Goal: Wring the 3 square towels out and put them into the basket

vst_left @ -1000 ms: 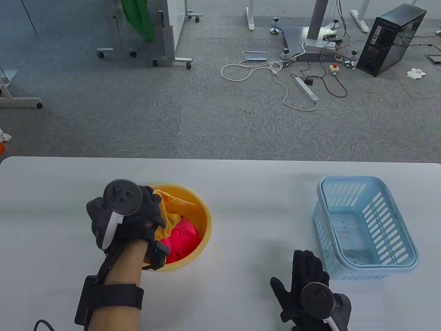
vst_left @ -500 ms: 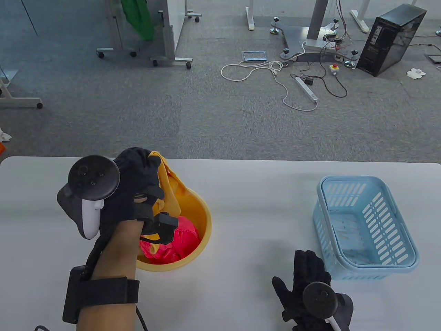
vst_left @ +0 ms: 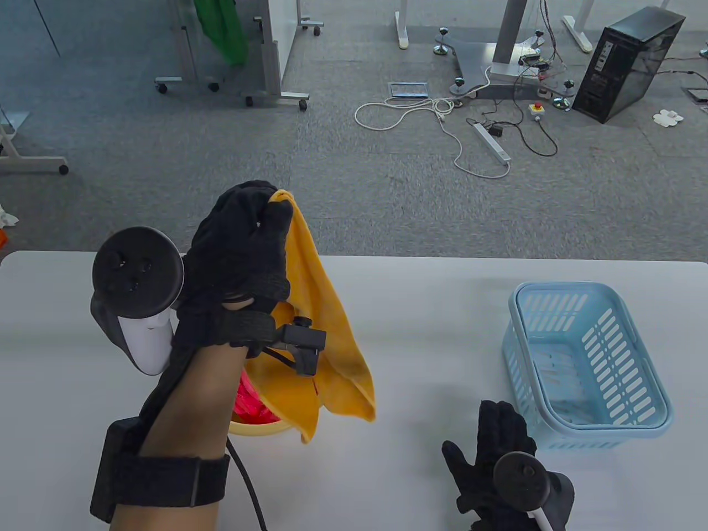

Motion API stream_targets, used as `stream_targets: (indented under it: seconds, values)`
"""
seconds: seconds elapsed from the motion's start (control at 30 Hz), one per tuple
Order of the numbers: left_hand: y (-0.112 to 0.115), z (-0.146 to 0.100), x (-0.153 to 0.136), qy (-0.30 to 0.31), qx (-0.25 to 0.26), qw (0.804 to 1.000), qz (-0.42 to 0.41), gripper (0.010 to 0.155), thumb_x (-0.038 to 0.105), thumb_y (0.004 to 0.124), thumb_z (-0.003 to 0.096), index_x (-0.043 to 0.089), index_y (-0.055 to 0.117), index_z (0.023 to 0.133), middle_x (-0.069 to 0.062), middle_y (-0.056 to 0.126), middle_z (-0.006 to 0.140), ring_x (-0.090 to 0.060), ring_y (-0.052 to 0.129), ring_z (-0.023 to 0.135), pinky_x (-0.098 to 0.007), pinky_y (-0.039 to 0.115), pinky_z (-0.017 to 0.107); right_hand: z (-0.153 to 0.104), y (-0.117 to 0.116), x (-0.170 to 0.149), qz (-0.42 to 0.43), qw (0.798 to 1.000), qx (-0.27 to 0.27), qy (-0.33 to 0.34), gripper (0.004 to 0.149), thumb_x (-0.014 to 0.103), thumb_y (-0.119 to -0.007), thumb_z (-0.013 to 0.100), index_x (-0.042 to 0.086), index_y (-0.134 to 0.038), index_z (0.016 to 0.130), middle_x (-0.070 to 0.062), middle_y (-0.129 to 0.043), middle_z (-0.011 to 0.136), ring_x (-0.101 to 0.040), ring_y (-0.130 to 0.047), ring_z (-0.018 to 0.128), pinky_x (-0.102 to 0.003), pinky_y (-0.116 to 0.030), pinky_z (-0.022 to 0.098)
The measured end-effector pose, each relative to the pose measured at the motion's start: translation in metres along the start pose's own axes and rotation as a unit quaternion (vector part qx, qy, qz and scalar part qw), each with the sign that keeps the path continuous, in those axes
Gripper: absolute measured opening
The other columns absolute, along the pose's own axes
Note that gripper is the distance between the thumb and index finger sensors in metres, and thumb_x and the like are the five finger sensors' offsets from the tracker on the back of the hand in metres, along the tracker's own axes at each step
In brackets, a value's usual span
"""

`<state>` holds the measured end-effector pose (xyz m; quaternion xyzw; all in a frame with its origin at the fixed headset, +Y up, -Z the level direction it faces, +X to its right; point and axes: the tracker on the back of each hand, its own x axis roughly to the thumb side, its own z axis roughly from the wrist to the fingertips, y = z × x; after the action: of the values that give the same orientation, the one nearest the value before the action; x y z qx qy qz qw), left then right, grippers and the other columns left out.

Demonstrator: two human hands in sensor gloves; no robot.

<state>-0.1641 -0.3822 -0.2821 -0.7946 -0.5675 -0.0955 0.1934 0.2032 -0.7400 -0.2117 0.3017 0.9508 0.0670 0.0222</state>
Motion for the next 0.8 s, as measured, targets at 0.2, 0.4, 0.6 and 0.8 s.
stream_targets:
  seconds: [0.2, 0.4, 0.6, 0.8]
  values:
    - [0.019, -0.005, 0.016, 0.039, -0.038, 0.999, -0.004, 0.040, 0.035, 0.081, 0.0546, 0.009, 0.085, 0.085, -0.015, 0.075, 0.104, -0.043, 0.060, 0.105, -0.073, 0.043, 0.070, 0.000, 0.007, -0.004, 0.045, 0.999, -0.019, -0.002, 0.097, 0.060, -0.079, 0.052, 0.015, -0.019, 0.113, -0.026, -0.015, 0.115, -0.056, -0.019, 0.103, -0.076, -0.022, 0.071]
    - [0.037, -0.008, 0.023, 0.059, -0.070, 0.996, 0.003, 0.040, 0.035, 0.080, 0.0546, 0.009, 0.085, 0.085, -0.015, 0.075, 0.104, -0.043, 0.061, 0.105, -0.073, 0.043, 0.069, 0.002, 0.022, -0.003, 0.125, 0.991, -0.047, 0.013, 0.099, 0.063, -0.078, 0.051, 0.015, -0.018, 0.113, -0.026, -0.015, 0.116, -0.056, -0.020, 0.103, -0.076, -0.022, 0.071]
    - [0.055, -0.012, 0.026, 0.073, -0.100, 0.992, 0.002, 0.040, 0.035, 0.080, 0.0547, 0.009, 0.085, 0.085, -0.015, 0.075, 0.104, -0.043, 0.061, 0.105, -0.073, 0.044, 0.069, 0.001, 0.036, 0.022, 0.195, 0.978, -0.058, 0.052, 0.102, 0.067, -0.078, 0.049, 0.016, -0.018, 0.114, -0.025, -0.013, 0.116, -0.055, -0.017, 0.104, -0.077, -0.020, 0.071]
    - [0.071, -0.016, 0.033, 0.088, -0.124, 0.988, 0.006, 0.040, 0.035, 0.080, 0.0546, 0.009, 0.086, 0.085, -0.015, 0.075, 0.104, -0.043, 0.062, 0.105, -0.073, 0.045, 0.069, 0.000, 0.040, 0.058, 0.239, 0.963, -0.052, 0.110, 0.111, 0.073, -0.079, 0.047, 0.014, -0.013, 0.113, -0.025, -0.008, 0.116, -0.056, -0.015, 0.104, -0.078, -0.020, 0.070]
